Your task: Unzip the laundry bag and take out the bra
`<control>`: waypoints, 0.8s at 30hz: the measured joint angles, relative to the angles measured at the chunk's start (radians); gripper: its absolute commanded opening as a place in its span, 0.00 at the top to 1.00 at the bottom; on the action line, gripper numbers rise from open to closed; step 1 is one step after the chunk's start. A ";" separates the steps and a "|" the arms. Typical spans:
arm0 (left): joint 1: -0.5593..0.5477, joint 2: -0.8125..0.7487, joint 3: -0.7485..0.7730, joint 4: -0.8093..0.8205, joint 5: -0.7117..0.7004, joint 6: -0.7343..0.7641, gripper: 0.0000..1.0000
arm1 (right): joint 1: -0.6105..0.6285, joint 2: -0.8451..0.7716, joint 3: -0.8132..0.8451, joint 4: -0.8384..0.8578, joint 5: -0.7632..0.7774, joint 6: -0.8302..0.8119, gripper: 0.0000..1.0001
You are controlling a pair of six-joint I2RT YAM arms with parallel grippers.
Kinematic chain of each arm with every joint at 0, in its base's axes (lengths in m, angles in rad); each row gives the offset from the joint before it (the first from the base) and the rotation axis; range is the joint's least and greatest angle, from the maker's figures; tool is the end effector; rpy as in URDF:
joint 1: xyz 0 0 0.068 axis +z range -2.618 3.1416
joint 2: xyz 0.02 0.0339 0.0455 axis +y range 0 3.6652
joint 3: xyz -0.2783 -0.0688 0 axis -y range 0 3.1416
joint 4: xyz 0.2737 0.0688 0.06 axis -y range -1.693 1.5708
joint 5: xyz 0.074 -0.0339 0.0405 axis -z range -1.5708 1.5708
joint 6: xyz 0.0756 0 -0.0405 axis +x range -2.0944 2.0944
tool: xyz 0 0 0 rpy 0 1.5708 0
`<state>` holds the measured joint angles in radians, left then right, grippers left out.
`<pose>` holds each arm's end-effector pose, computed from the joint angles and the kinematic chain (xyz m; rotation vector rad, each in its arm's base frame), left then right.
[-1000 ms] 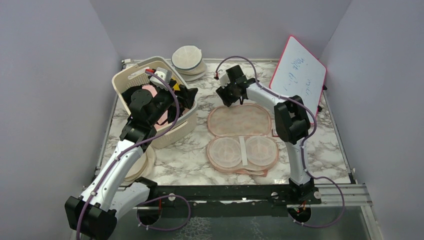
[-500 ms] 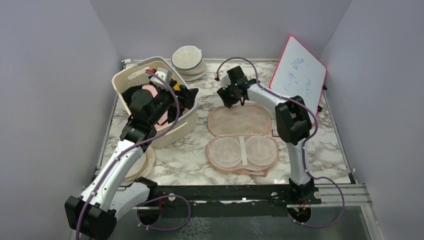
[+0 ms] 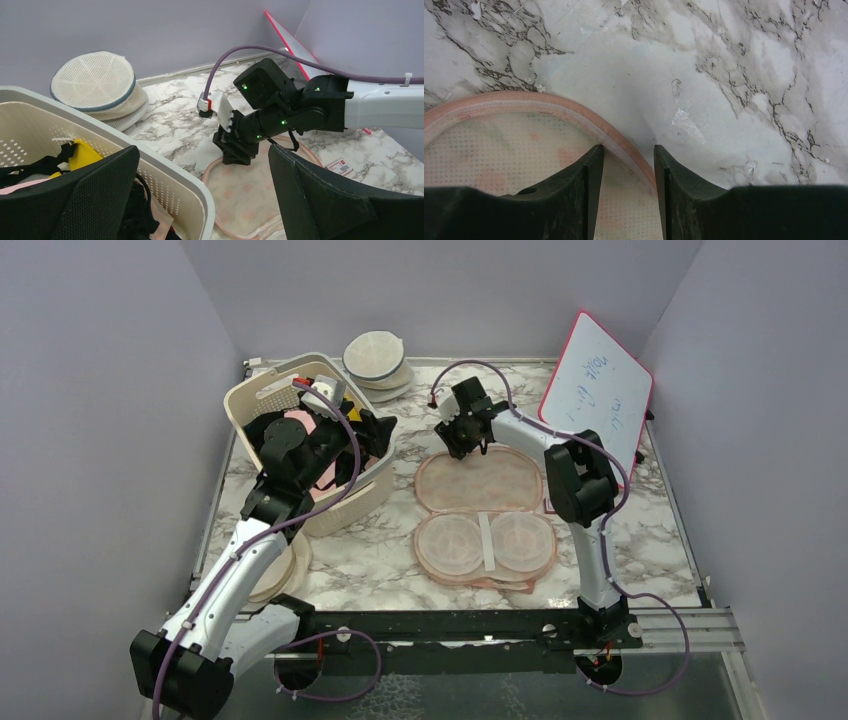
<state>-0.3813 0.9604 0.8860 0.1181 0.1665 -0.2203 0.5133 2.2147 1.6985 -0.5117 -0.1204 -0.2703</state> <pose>0.2611 -0.1182 0.3875 0.2598 1.5369 -0.6044 0.4587 0.2690 0.1255 -1.0358 2.3924 0.2439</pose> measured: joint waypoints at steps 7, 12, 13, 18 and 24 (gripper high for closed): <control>0.000 0.001 0.000 0.000 0.000 0.003 0.02 | 0.000 -0.003 -0.032 0.054 -0.002 -0.008 0.77; 0.000 0.001 0.000 0.000 0.000 0.003 0.02 | 0.002 -0.006 -0.043 0.090 -0.003 -0.017 0.91; 0.000 0.001 0.000 0.000 -0.001 0.003 0.02 | 0.002 -0.005 -0.043 0.091 -0.004 -0.020 0.93; 0.000 0.003 0.000 0.000 -0.001 0.003 0.02 | 0.002 -0.005 -0.039 0.090 -0.004 -0.043 0.99; 0.000 0.009 0.000 -0.001 -0.001 0.003 0.02 | 0.005 -0.022 -0.032 0.056 -0.003 -0.060 0.99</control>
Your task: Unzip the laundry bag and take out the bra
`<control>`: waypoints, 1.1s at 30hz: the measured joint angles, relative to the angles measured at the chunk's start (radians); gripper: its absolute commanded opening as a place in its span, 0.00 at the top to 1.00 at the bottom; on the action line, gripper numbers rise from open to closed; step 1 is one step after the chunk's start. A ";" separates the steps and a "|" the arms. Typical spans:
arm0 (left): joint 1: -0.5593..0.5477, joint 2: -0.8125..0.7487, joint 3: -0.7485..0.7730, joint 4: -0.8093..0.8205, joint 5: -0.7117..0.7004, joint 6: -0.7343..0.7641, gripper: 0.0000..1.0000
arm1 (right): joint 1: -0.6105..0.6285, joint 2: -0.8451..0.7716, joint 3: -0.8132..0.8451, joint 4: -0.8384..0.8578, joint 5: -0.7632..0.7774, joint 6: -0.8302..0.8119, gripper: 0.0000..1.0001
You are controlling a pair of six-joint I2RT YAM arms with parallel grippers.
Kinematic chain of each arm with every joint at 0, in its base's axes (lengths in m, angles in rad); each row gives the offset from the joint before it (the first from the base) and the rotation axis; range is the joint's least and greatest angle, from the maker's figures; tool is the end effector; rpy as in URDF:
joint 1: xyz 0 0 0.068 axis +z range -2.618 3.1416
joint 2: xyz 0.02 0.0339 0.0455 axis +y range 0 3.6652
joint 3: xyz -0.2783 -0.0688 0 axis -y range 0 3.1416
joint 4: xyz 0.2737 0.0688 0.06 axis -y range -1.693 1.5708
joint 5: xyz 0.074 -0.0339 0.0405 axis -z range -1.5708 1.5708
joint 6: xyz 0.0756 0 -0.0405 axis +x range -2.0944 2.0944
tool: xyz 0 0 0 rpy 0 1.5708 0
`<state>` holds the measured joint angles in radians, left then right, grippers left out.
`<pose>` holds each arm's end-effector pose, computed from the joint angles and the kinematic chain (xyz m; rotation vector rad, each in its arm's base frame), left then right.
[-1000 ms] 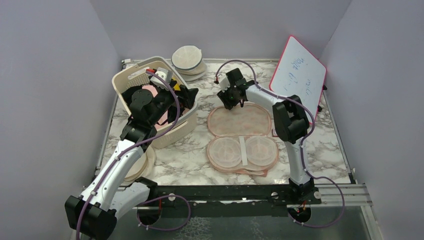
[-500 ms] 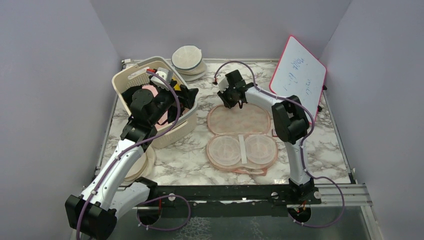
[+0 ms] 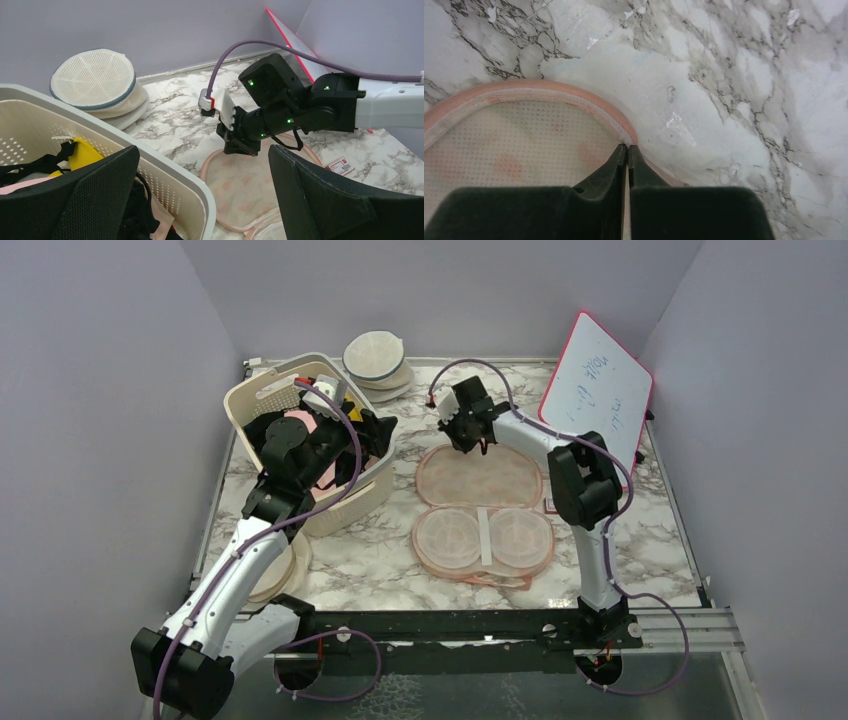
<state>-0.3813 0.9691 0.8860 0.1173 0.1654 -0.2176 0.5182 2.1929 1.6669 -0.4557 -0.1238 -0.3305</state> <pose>0.2633 -0.1190 0.3851 0.2613 1.5460 -0.6006 0.4574 0.2715 0.1302 -1.0966 2.3105 0.2305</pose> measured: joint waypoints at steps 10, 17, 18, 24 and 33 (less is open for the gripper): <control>0.000 0.000 0.000 0.000 0.000 0.000 0.02 | 0.043 -0.157 -0.008 -0.022 0.030 0.001 0.99; 0.000 0.000 0.000 0.000 0.000 0.000 0.02 | 0.087 -0.264 -0.085 -0.038 0.086 0.039 0.99; 0.000 0.000 0.000 0.000 0.000 0.000 0.02 | 0.093 -0.277 -0.098 -0.042 0.096 0.047 0.99; 0.000 0.000 0.000 0.000 0.000 -0.001 0.02 | 0.132 -0.365 -0.190 -0.074 0.153 0.117 0.99; 0.000 0.000 0.000 0.000 0.000 -0.001 0.02 | 0.176 -0.485 -0.268 -0.129 0.218 0.218 0.99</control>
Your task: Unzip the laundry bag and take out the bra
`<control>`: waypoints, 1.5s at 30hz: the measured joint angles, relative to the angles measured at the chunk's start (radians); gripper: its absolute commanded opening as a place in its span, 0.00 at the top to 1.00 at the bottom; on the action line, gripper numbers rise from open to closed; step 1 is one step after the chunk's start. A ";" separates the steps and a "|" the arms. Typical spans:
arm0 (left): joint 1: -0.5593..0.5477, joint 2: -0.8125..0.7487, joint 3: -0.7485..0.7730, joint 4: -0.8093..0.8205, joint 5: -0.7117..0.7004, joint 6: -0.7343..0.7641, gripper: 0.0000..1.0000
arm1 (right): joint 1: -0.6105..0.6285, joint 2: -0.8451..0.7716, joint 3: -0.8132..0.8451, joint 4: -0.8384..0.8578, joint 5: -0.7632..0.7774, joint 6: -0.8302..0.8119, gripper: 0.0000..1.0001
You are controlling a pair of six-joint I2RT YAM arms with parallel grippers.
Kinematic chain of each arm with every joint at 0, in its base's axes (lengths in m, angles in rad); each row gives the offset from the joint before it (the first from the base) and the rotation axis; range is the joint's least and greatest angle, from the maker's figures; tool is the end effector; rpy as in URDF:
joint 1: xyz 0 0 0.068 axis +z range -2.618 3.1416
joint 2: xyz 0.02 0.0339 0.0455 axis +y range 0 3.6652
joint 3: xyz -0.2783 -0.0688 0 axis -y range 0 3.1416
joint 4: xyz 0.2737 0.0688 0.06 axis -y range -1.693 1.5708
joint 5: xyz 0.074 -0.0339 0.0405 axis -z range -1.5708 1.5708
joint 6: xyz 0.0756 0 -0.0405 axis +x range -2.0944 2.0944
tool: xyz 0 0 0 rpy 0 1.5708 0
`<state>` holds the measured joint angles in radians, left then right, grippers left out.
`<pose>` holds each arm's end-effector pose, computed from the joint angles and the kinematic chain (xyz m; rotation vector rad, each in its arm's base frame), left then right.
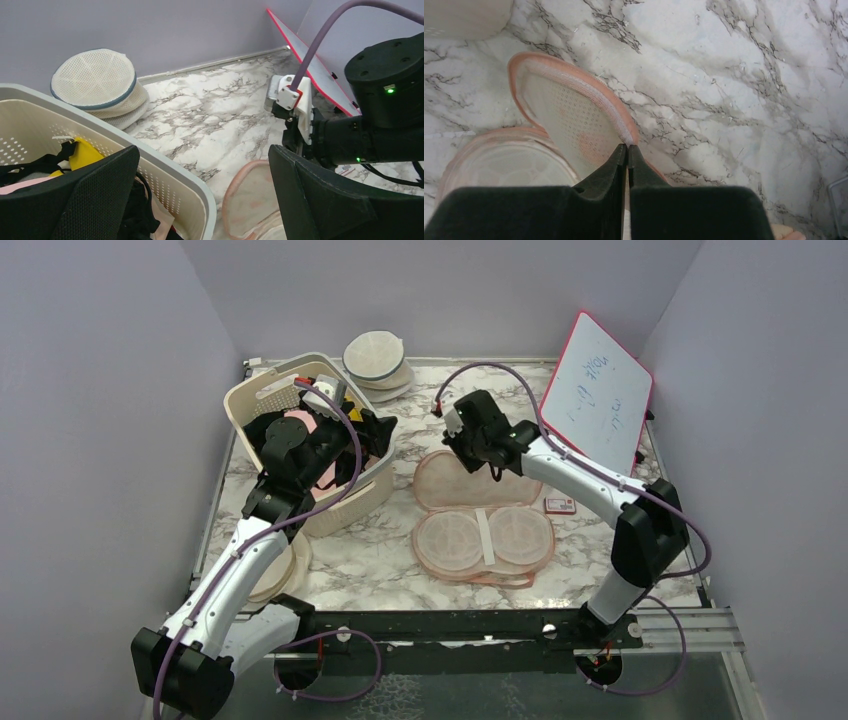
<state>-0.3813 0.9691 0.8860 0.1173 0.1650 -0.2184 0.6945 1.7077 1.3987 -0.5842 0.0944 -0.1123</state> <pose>0.2633 -0.1190 0.3851 0.2603 1.5462 -0.6009 0.3354 0.2701 0.2468 -0.9292 2.2815 0.1377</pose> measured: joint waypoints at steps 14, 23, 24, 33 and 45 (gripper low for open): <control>0.000 0.000 0.000 -0.003 0.000 0.000 0.02 | 0.027 -0.271 -0.315 -0.010 -0.088 0.212 0.99; 0.000 0.000 0.000 -0.015 -0.001 0.000 0.02 | 0.031 -0.390 -0.585 0.076 -0.228 0.370 0.97; 0.000 0.000 0.000 -0.015 -0.001 0.000 0.02 | 0.031 -0.395 -0.612 0.093 -0.247 0.383 0.97; -0.001 -0.003 0.000 -0.016 -0.002 -0.004 0.02 | 0.031 -0.399 -0.769 0.272 -0.404 0.485 0.84; -0.001 -0.001 0.000 -0.021 -0.002 -0.004 0.02 | 0.031 -0.480 -0.785 0.347 -0.484 0.534 0.43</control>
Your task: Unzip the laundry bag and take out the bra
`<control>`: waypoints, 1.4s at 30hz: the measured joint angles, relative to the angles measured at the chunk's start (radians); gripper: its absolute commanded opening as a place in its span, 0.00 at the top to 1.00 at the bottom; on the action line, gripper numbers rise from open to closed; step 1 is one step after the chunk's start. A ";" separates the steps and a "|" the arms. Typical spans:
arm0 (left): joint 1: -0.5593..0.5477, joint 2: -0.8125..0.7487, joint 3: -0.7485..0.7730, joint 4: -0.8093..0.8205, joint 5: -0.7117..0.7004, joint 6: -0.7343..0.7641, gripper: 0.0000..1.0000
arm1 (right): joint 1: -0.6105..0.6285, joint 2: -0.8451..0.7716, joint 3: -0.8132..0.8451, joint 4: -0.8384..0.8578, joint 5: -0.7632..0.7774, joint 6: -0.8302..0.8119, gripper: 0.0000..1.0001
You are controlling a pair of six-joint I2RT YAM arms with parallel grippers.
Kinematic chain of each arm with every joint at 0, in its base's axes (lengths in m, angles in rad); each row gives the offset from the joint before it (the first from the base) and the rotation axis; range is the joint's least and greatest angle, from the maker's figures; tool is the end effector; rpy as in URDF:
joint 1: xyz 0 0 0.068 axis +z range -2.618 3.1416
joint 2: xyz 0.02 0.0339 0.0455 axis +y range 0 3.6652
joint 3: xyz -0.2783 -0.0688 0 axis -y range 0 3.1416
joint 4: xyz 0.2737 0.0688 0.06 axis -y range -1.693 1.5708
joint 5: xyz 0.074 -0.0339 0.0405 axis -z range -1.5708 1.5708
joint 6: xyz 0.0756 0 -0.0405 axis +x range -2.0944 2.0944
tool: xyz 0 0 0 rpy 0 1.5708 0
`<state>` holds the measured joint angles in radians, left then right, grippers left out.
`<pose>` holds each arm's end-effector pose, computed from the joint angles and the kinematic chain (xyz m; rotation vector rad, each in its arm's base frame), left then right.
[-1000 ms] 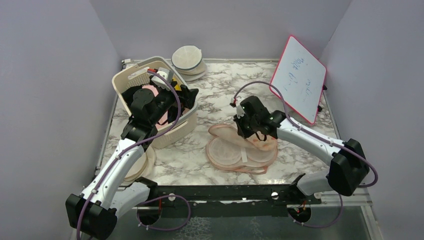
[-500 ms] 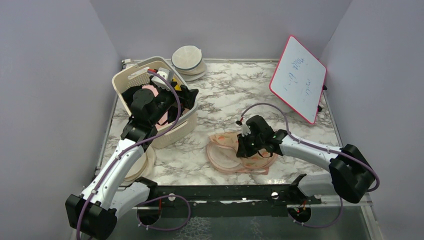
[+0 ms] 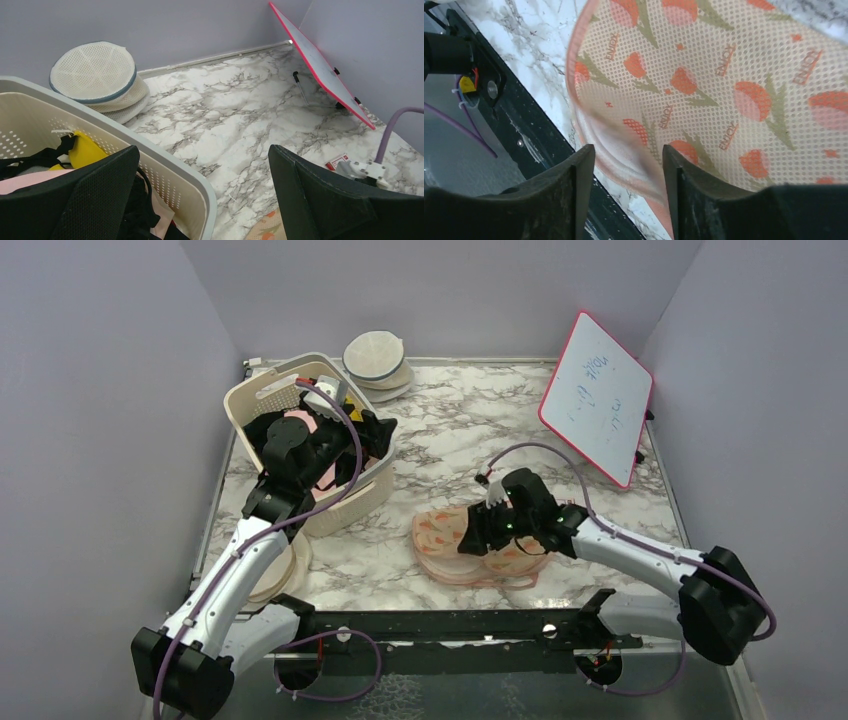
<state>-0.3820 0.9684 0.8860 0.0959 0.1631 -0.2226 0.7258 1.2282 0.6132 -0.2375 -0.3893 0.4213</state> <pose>0.2632 -0.1190 0.3821 0.2569 1.5683 -0.6015 0.1899 0.2069 0.1583 -0.5799 2.5207 0.9526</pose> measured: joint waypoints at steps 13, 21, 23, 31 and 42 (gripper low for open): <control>0.000 0.008 0.000 -0.001 0.000 -0.003 0.01 | 0.000 -0.284 0.026 -0.005 0.202 -0.016 0.02; 0.000 -0.011 0.000 -0.020 -0.037 0.024 0.01 | 0.000 -0.342 0.263 -0.160 0.491 -0.008 0.00; 0.000 -0.035 0.000 -0.024 -0.064 0.040 0.01 | 0.000 -0.364 0.333 -0.185 0.566 -0.024 0.00; 0.000 -0.184 -0.002 -0.029 -0.247 0.129 0.01 | 0.000 -0.627 0.414 -0.160 0.779 -0.219 0.00; 0.000 -0.430 -0.153 0.112 -0.426 0.184 0.01 | -0.001 -0.710 0.467 -0.104 0.866 -0.390 0.00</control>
<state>-0.3820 0.5388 0.7326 0.2077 -0.2634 -0.0383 0.7246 0.5179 1.0801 -0.3416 0.4763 0.0311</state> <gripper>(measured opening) 0.992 0.999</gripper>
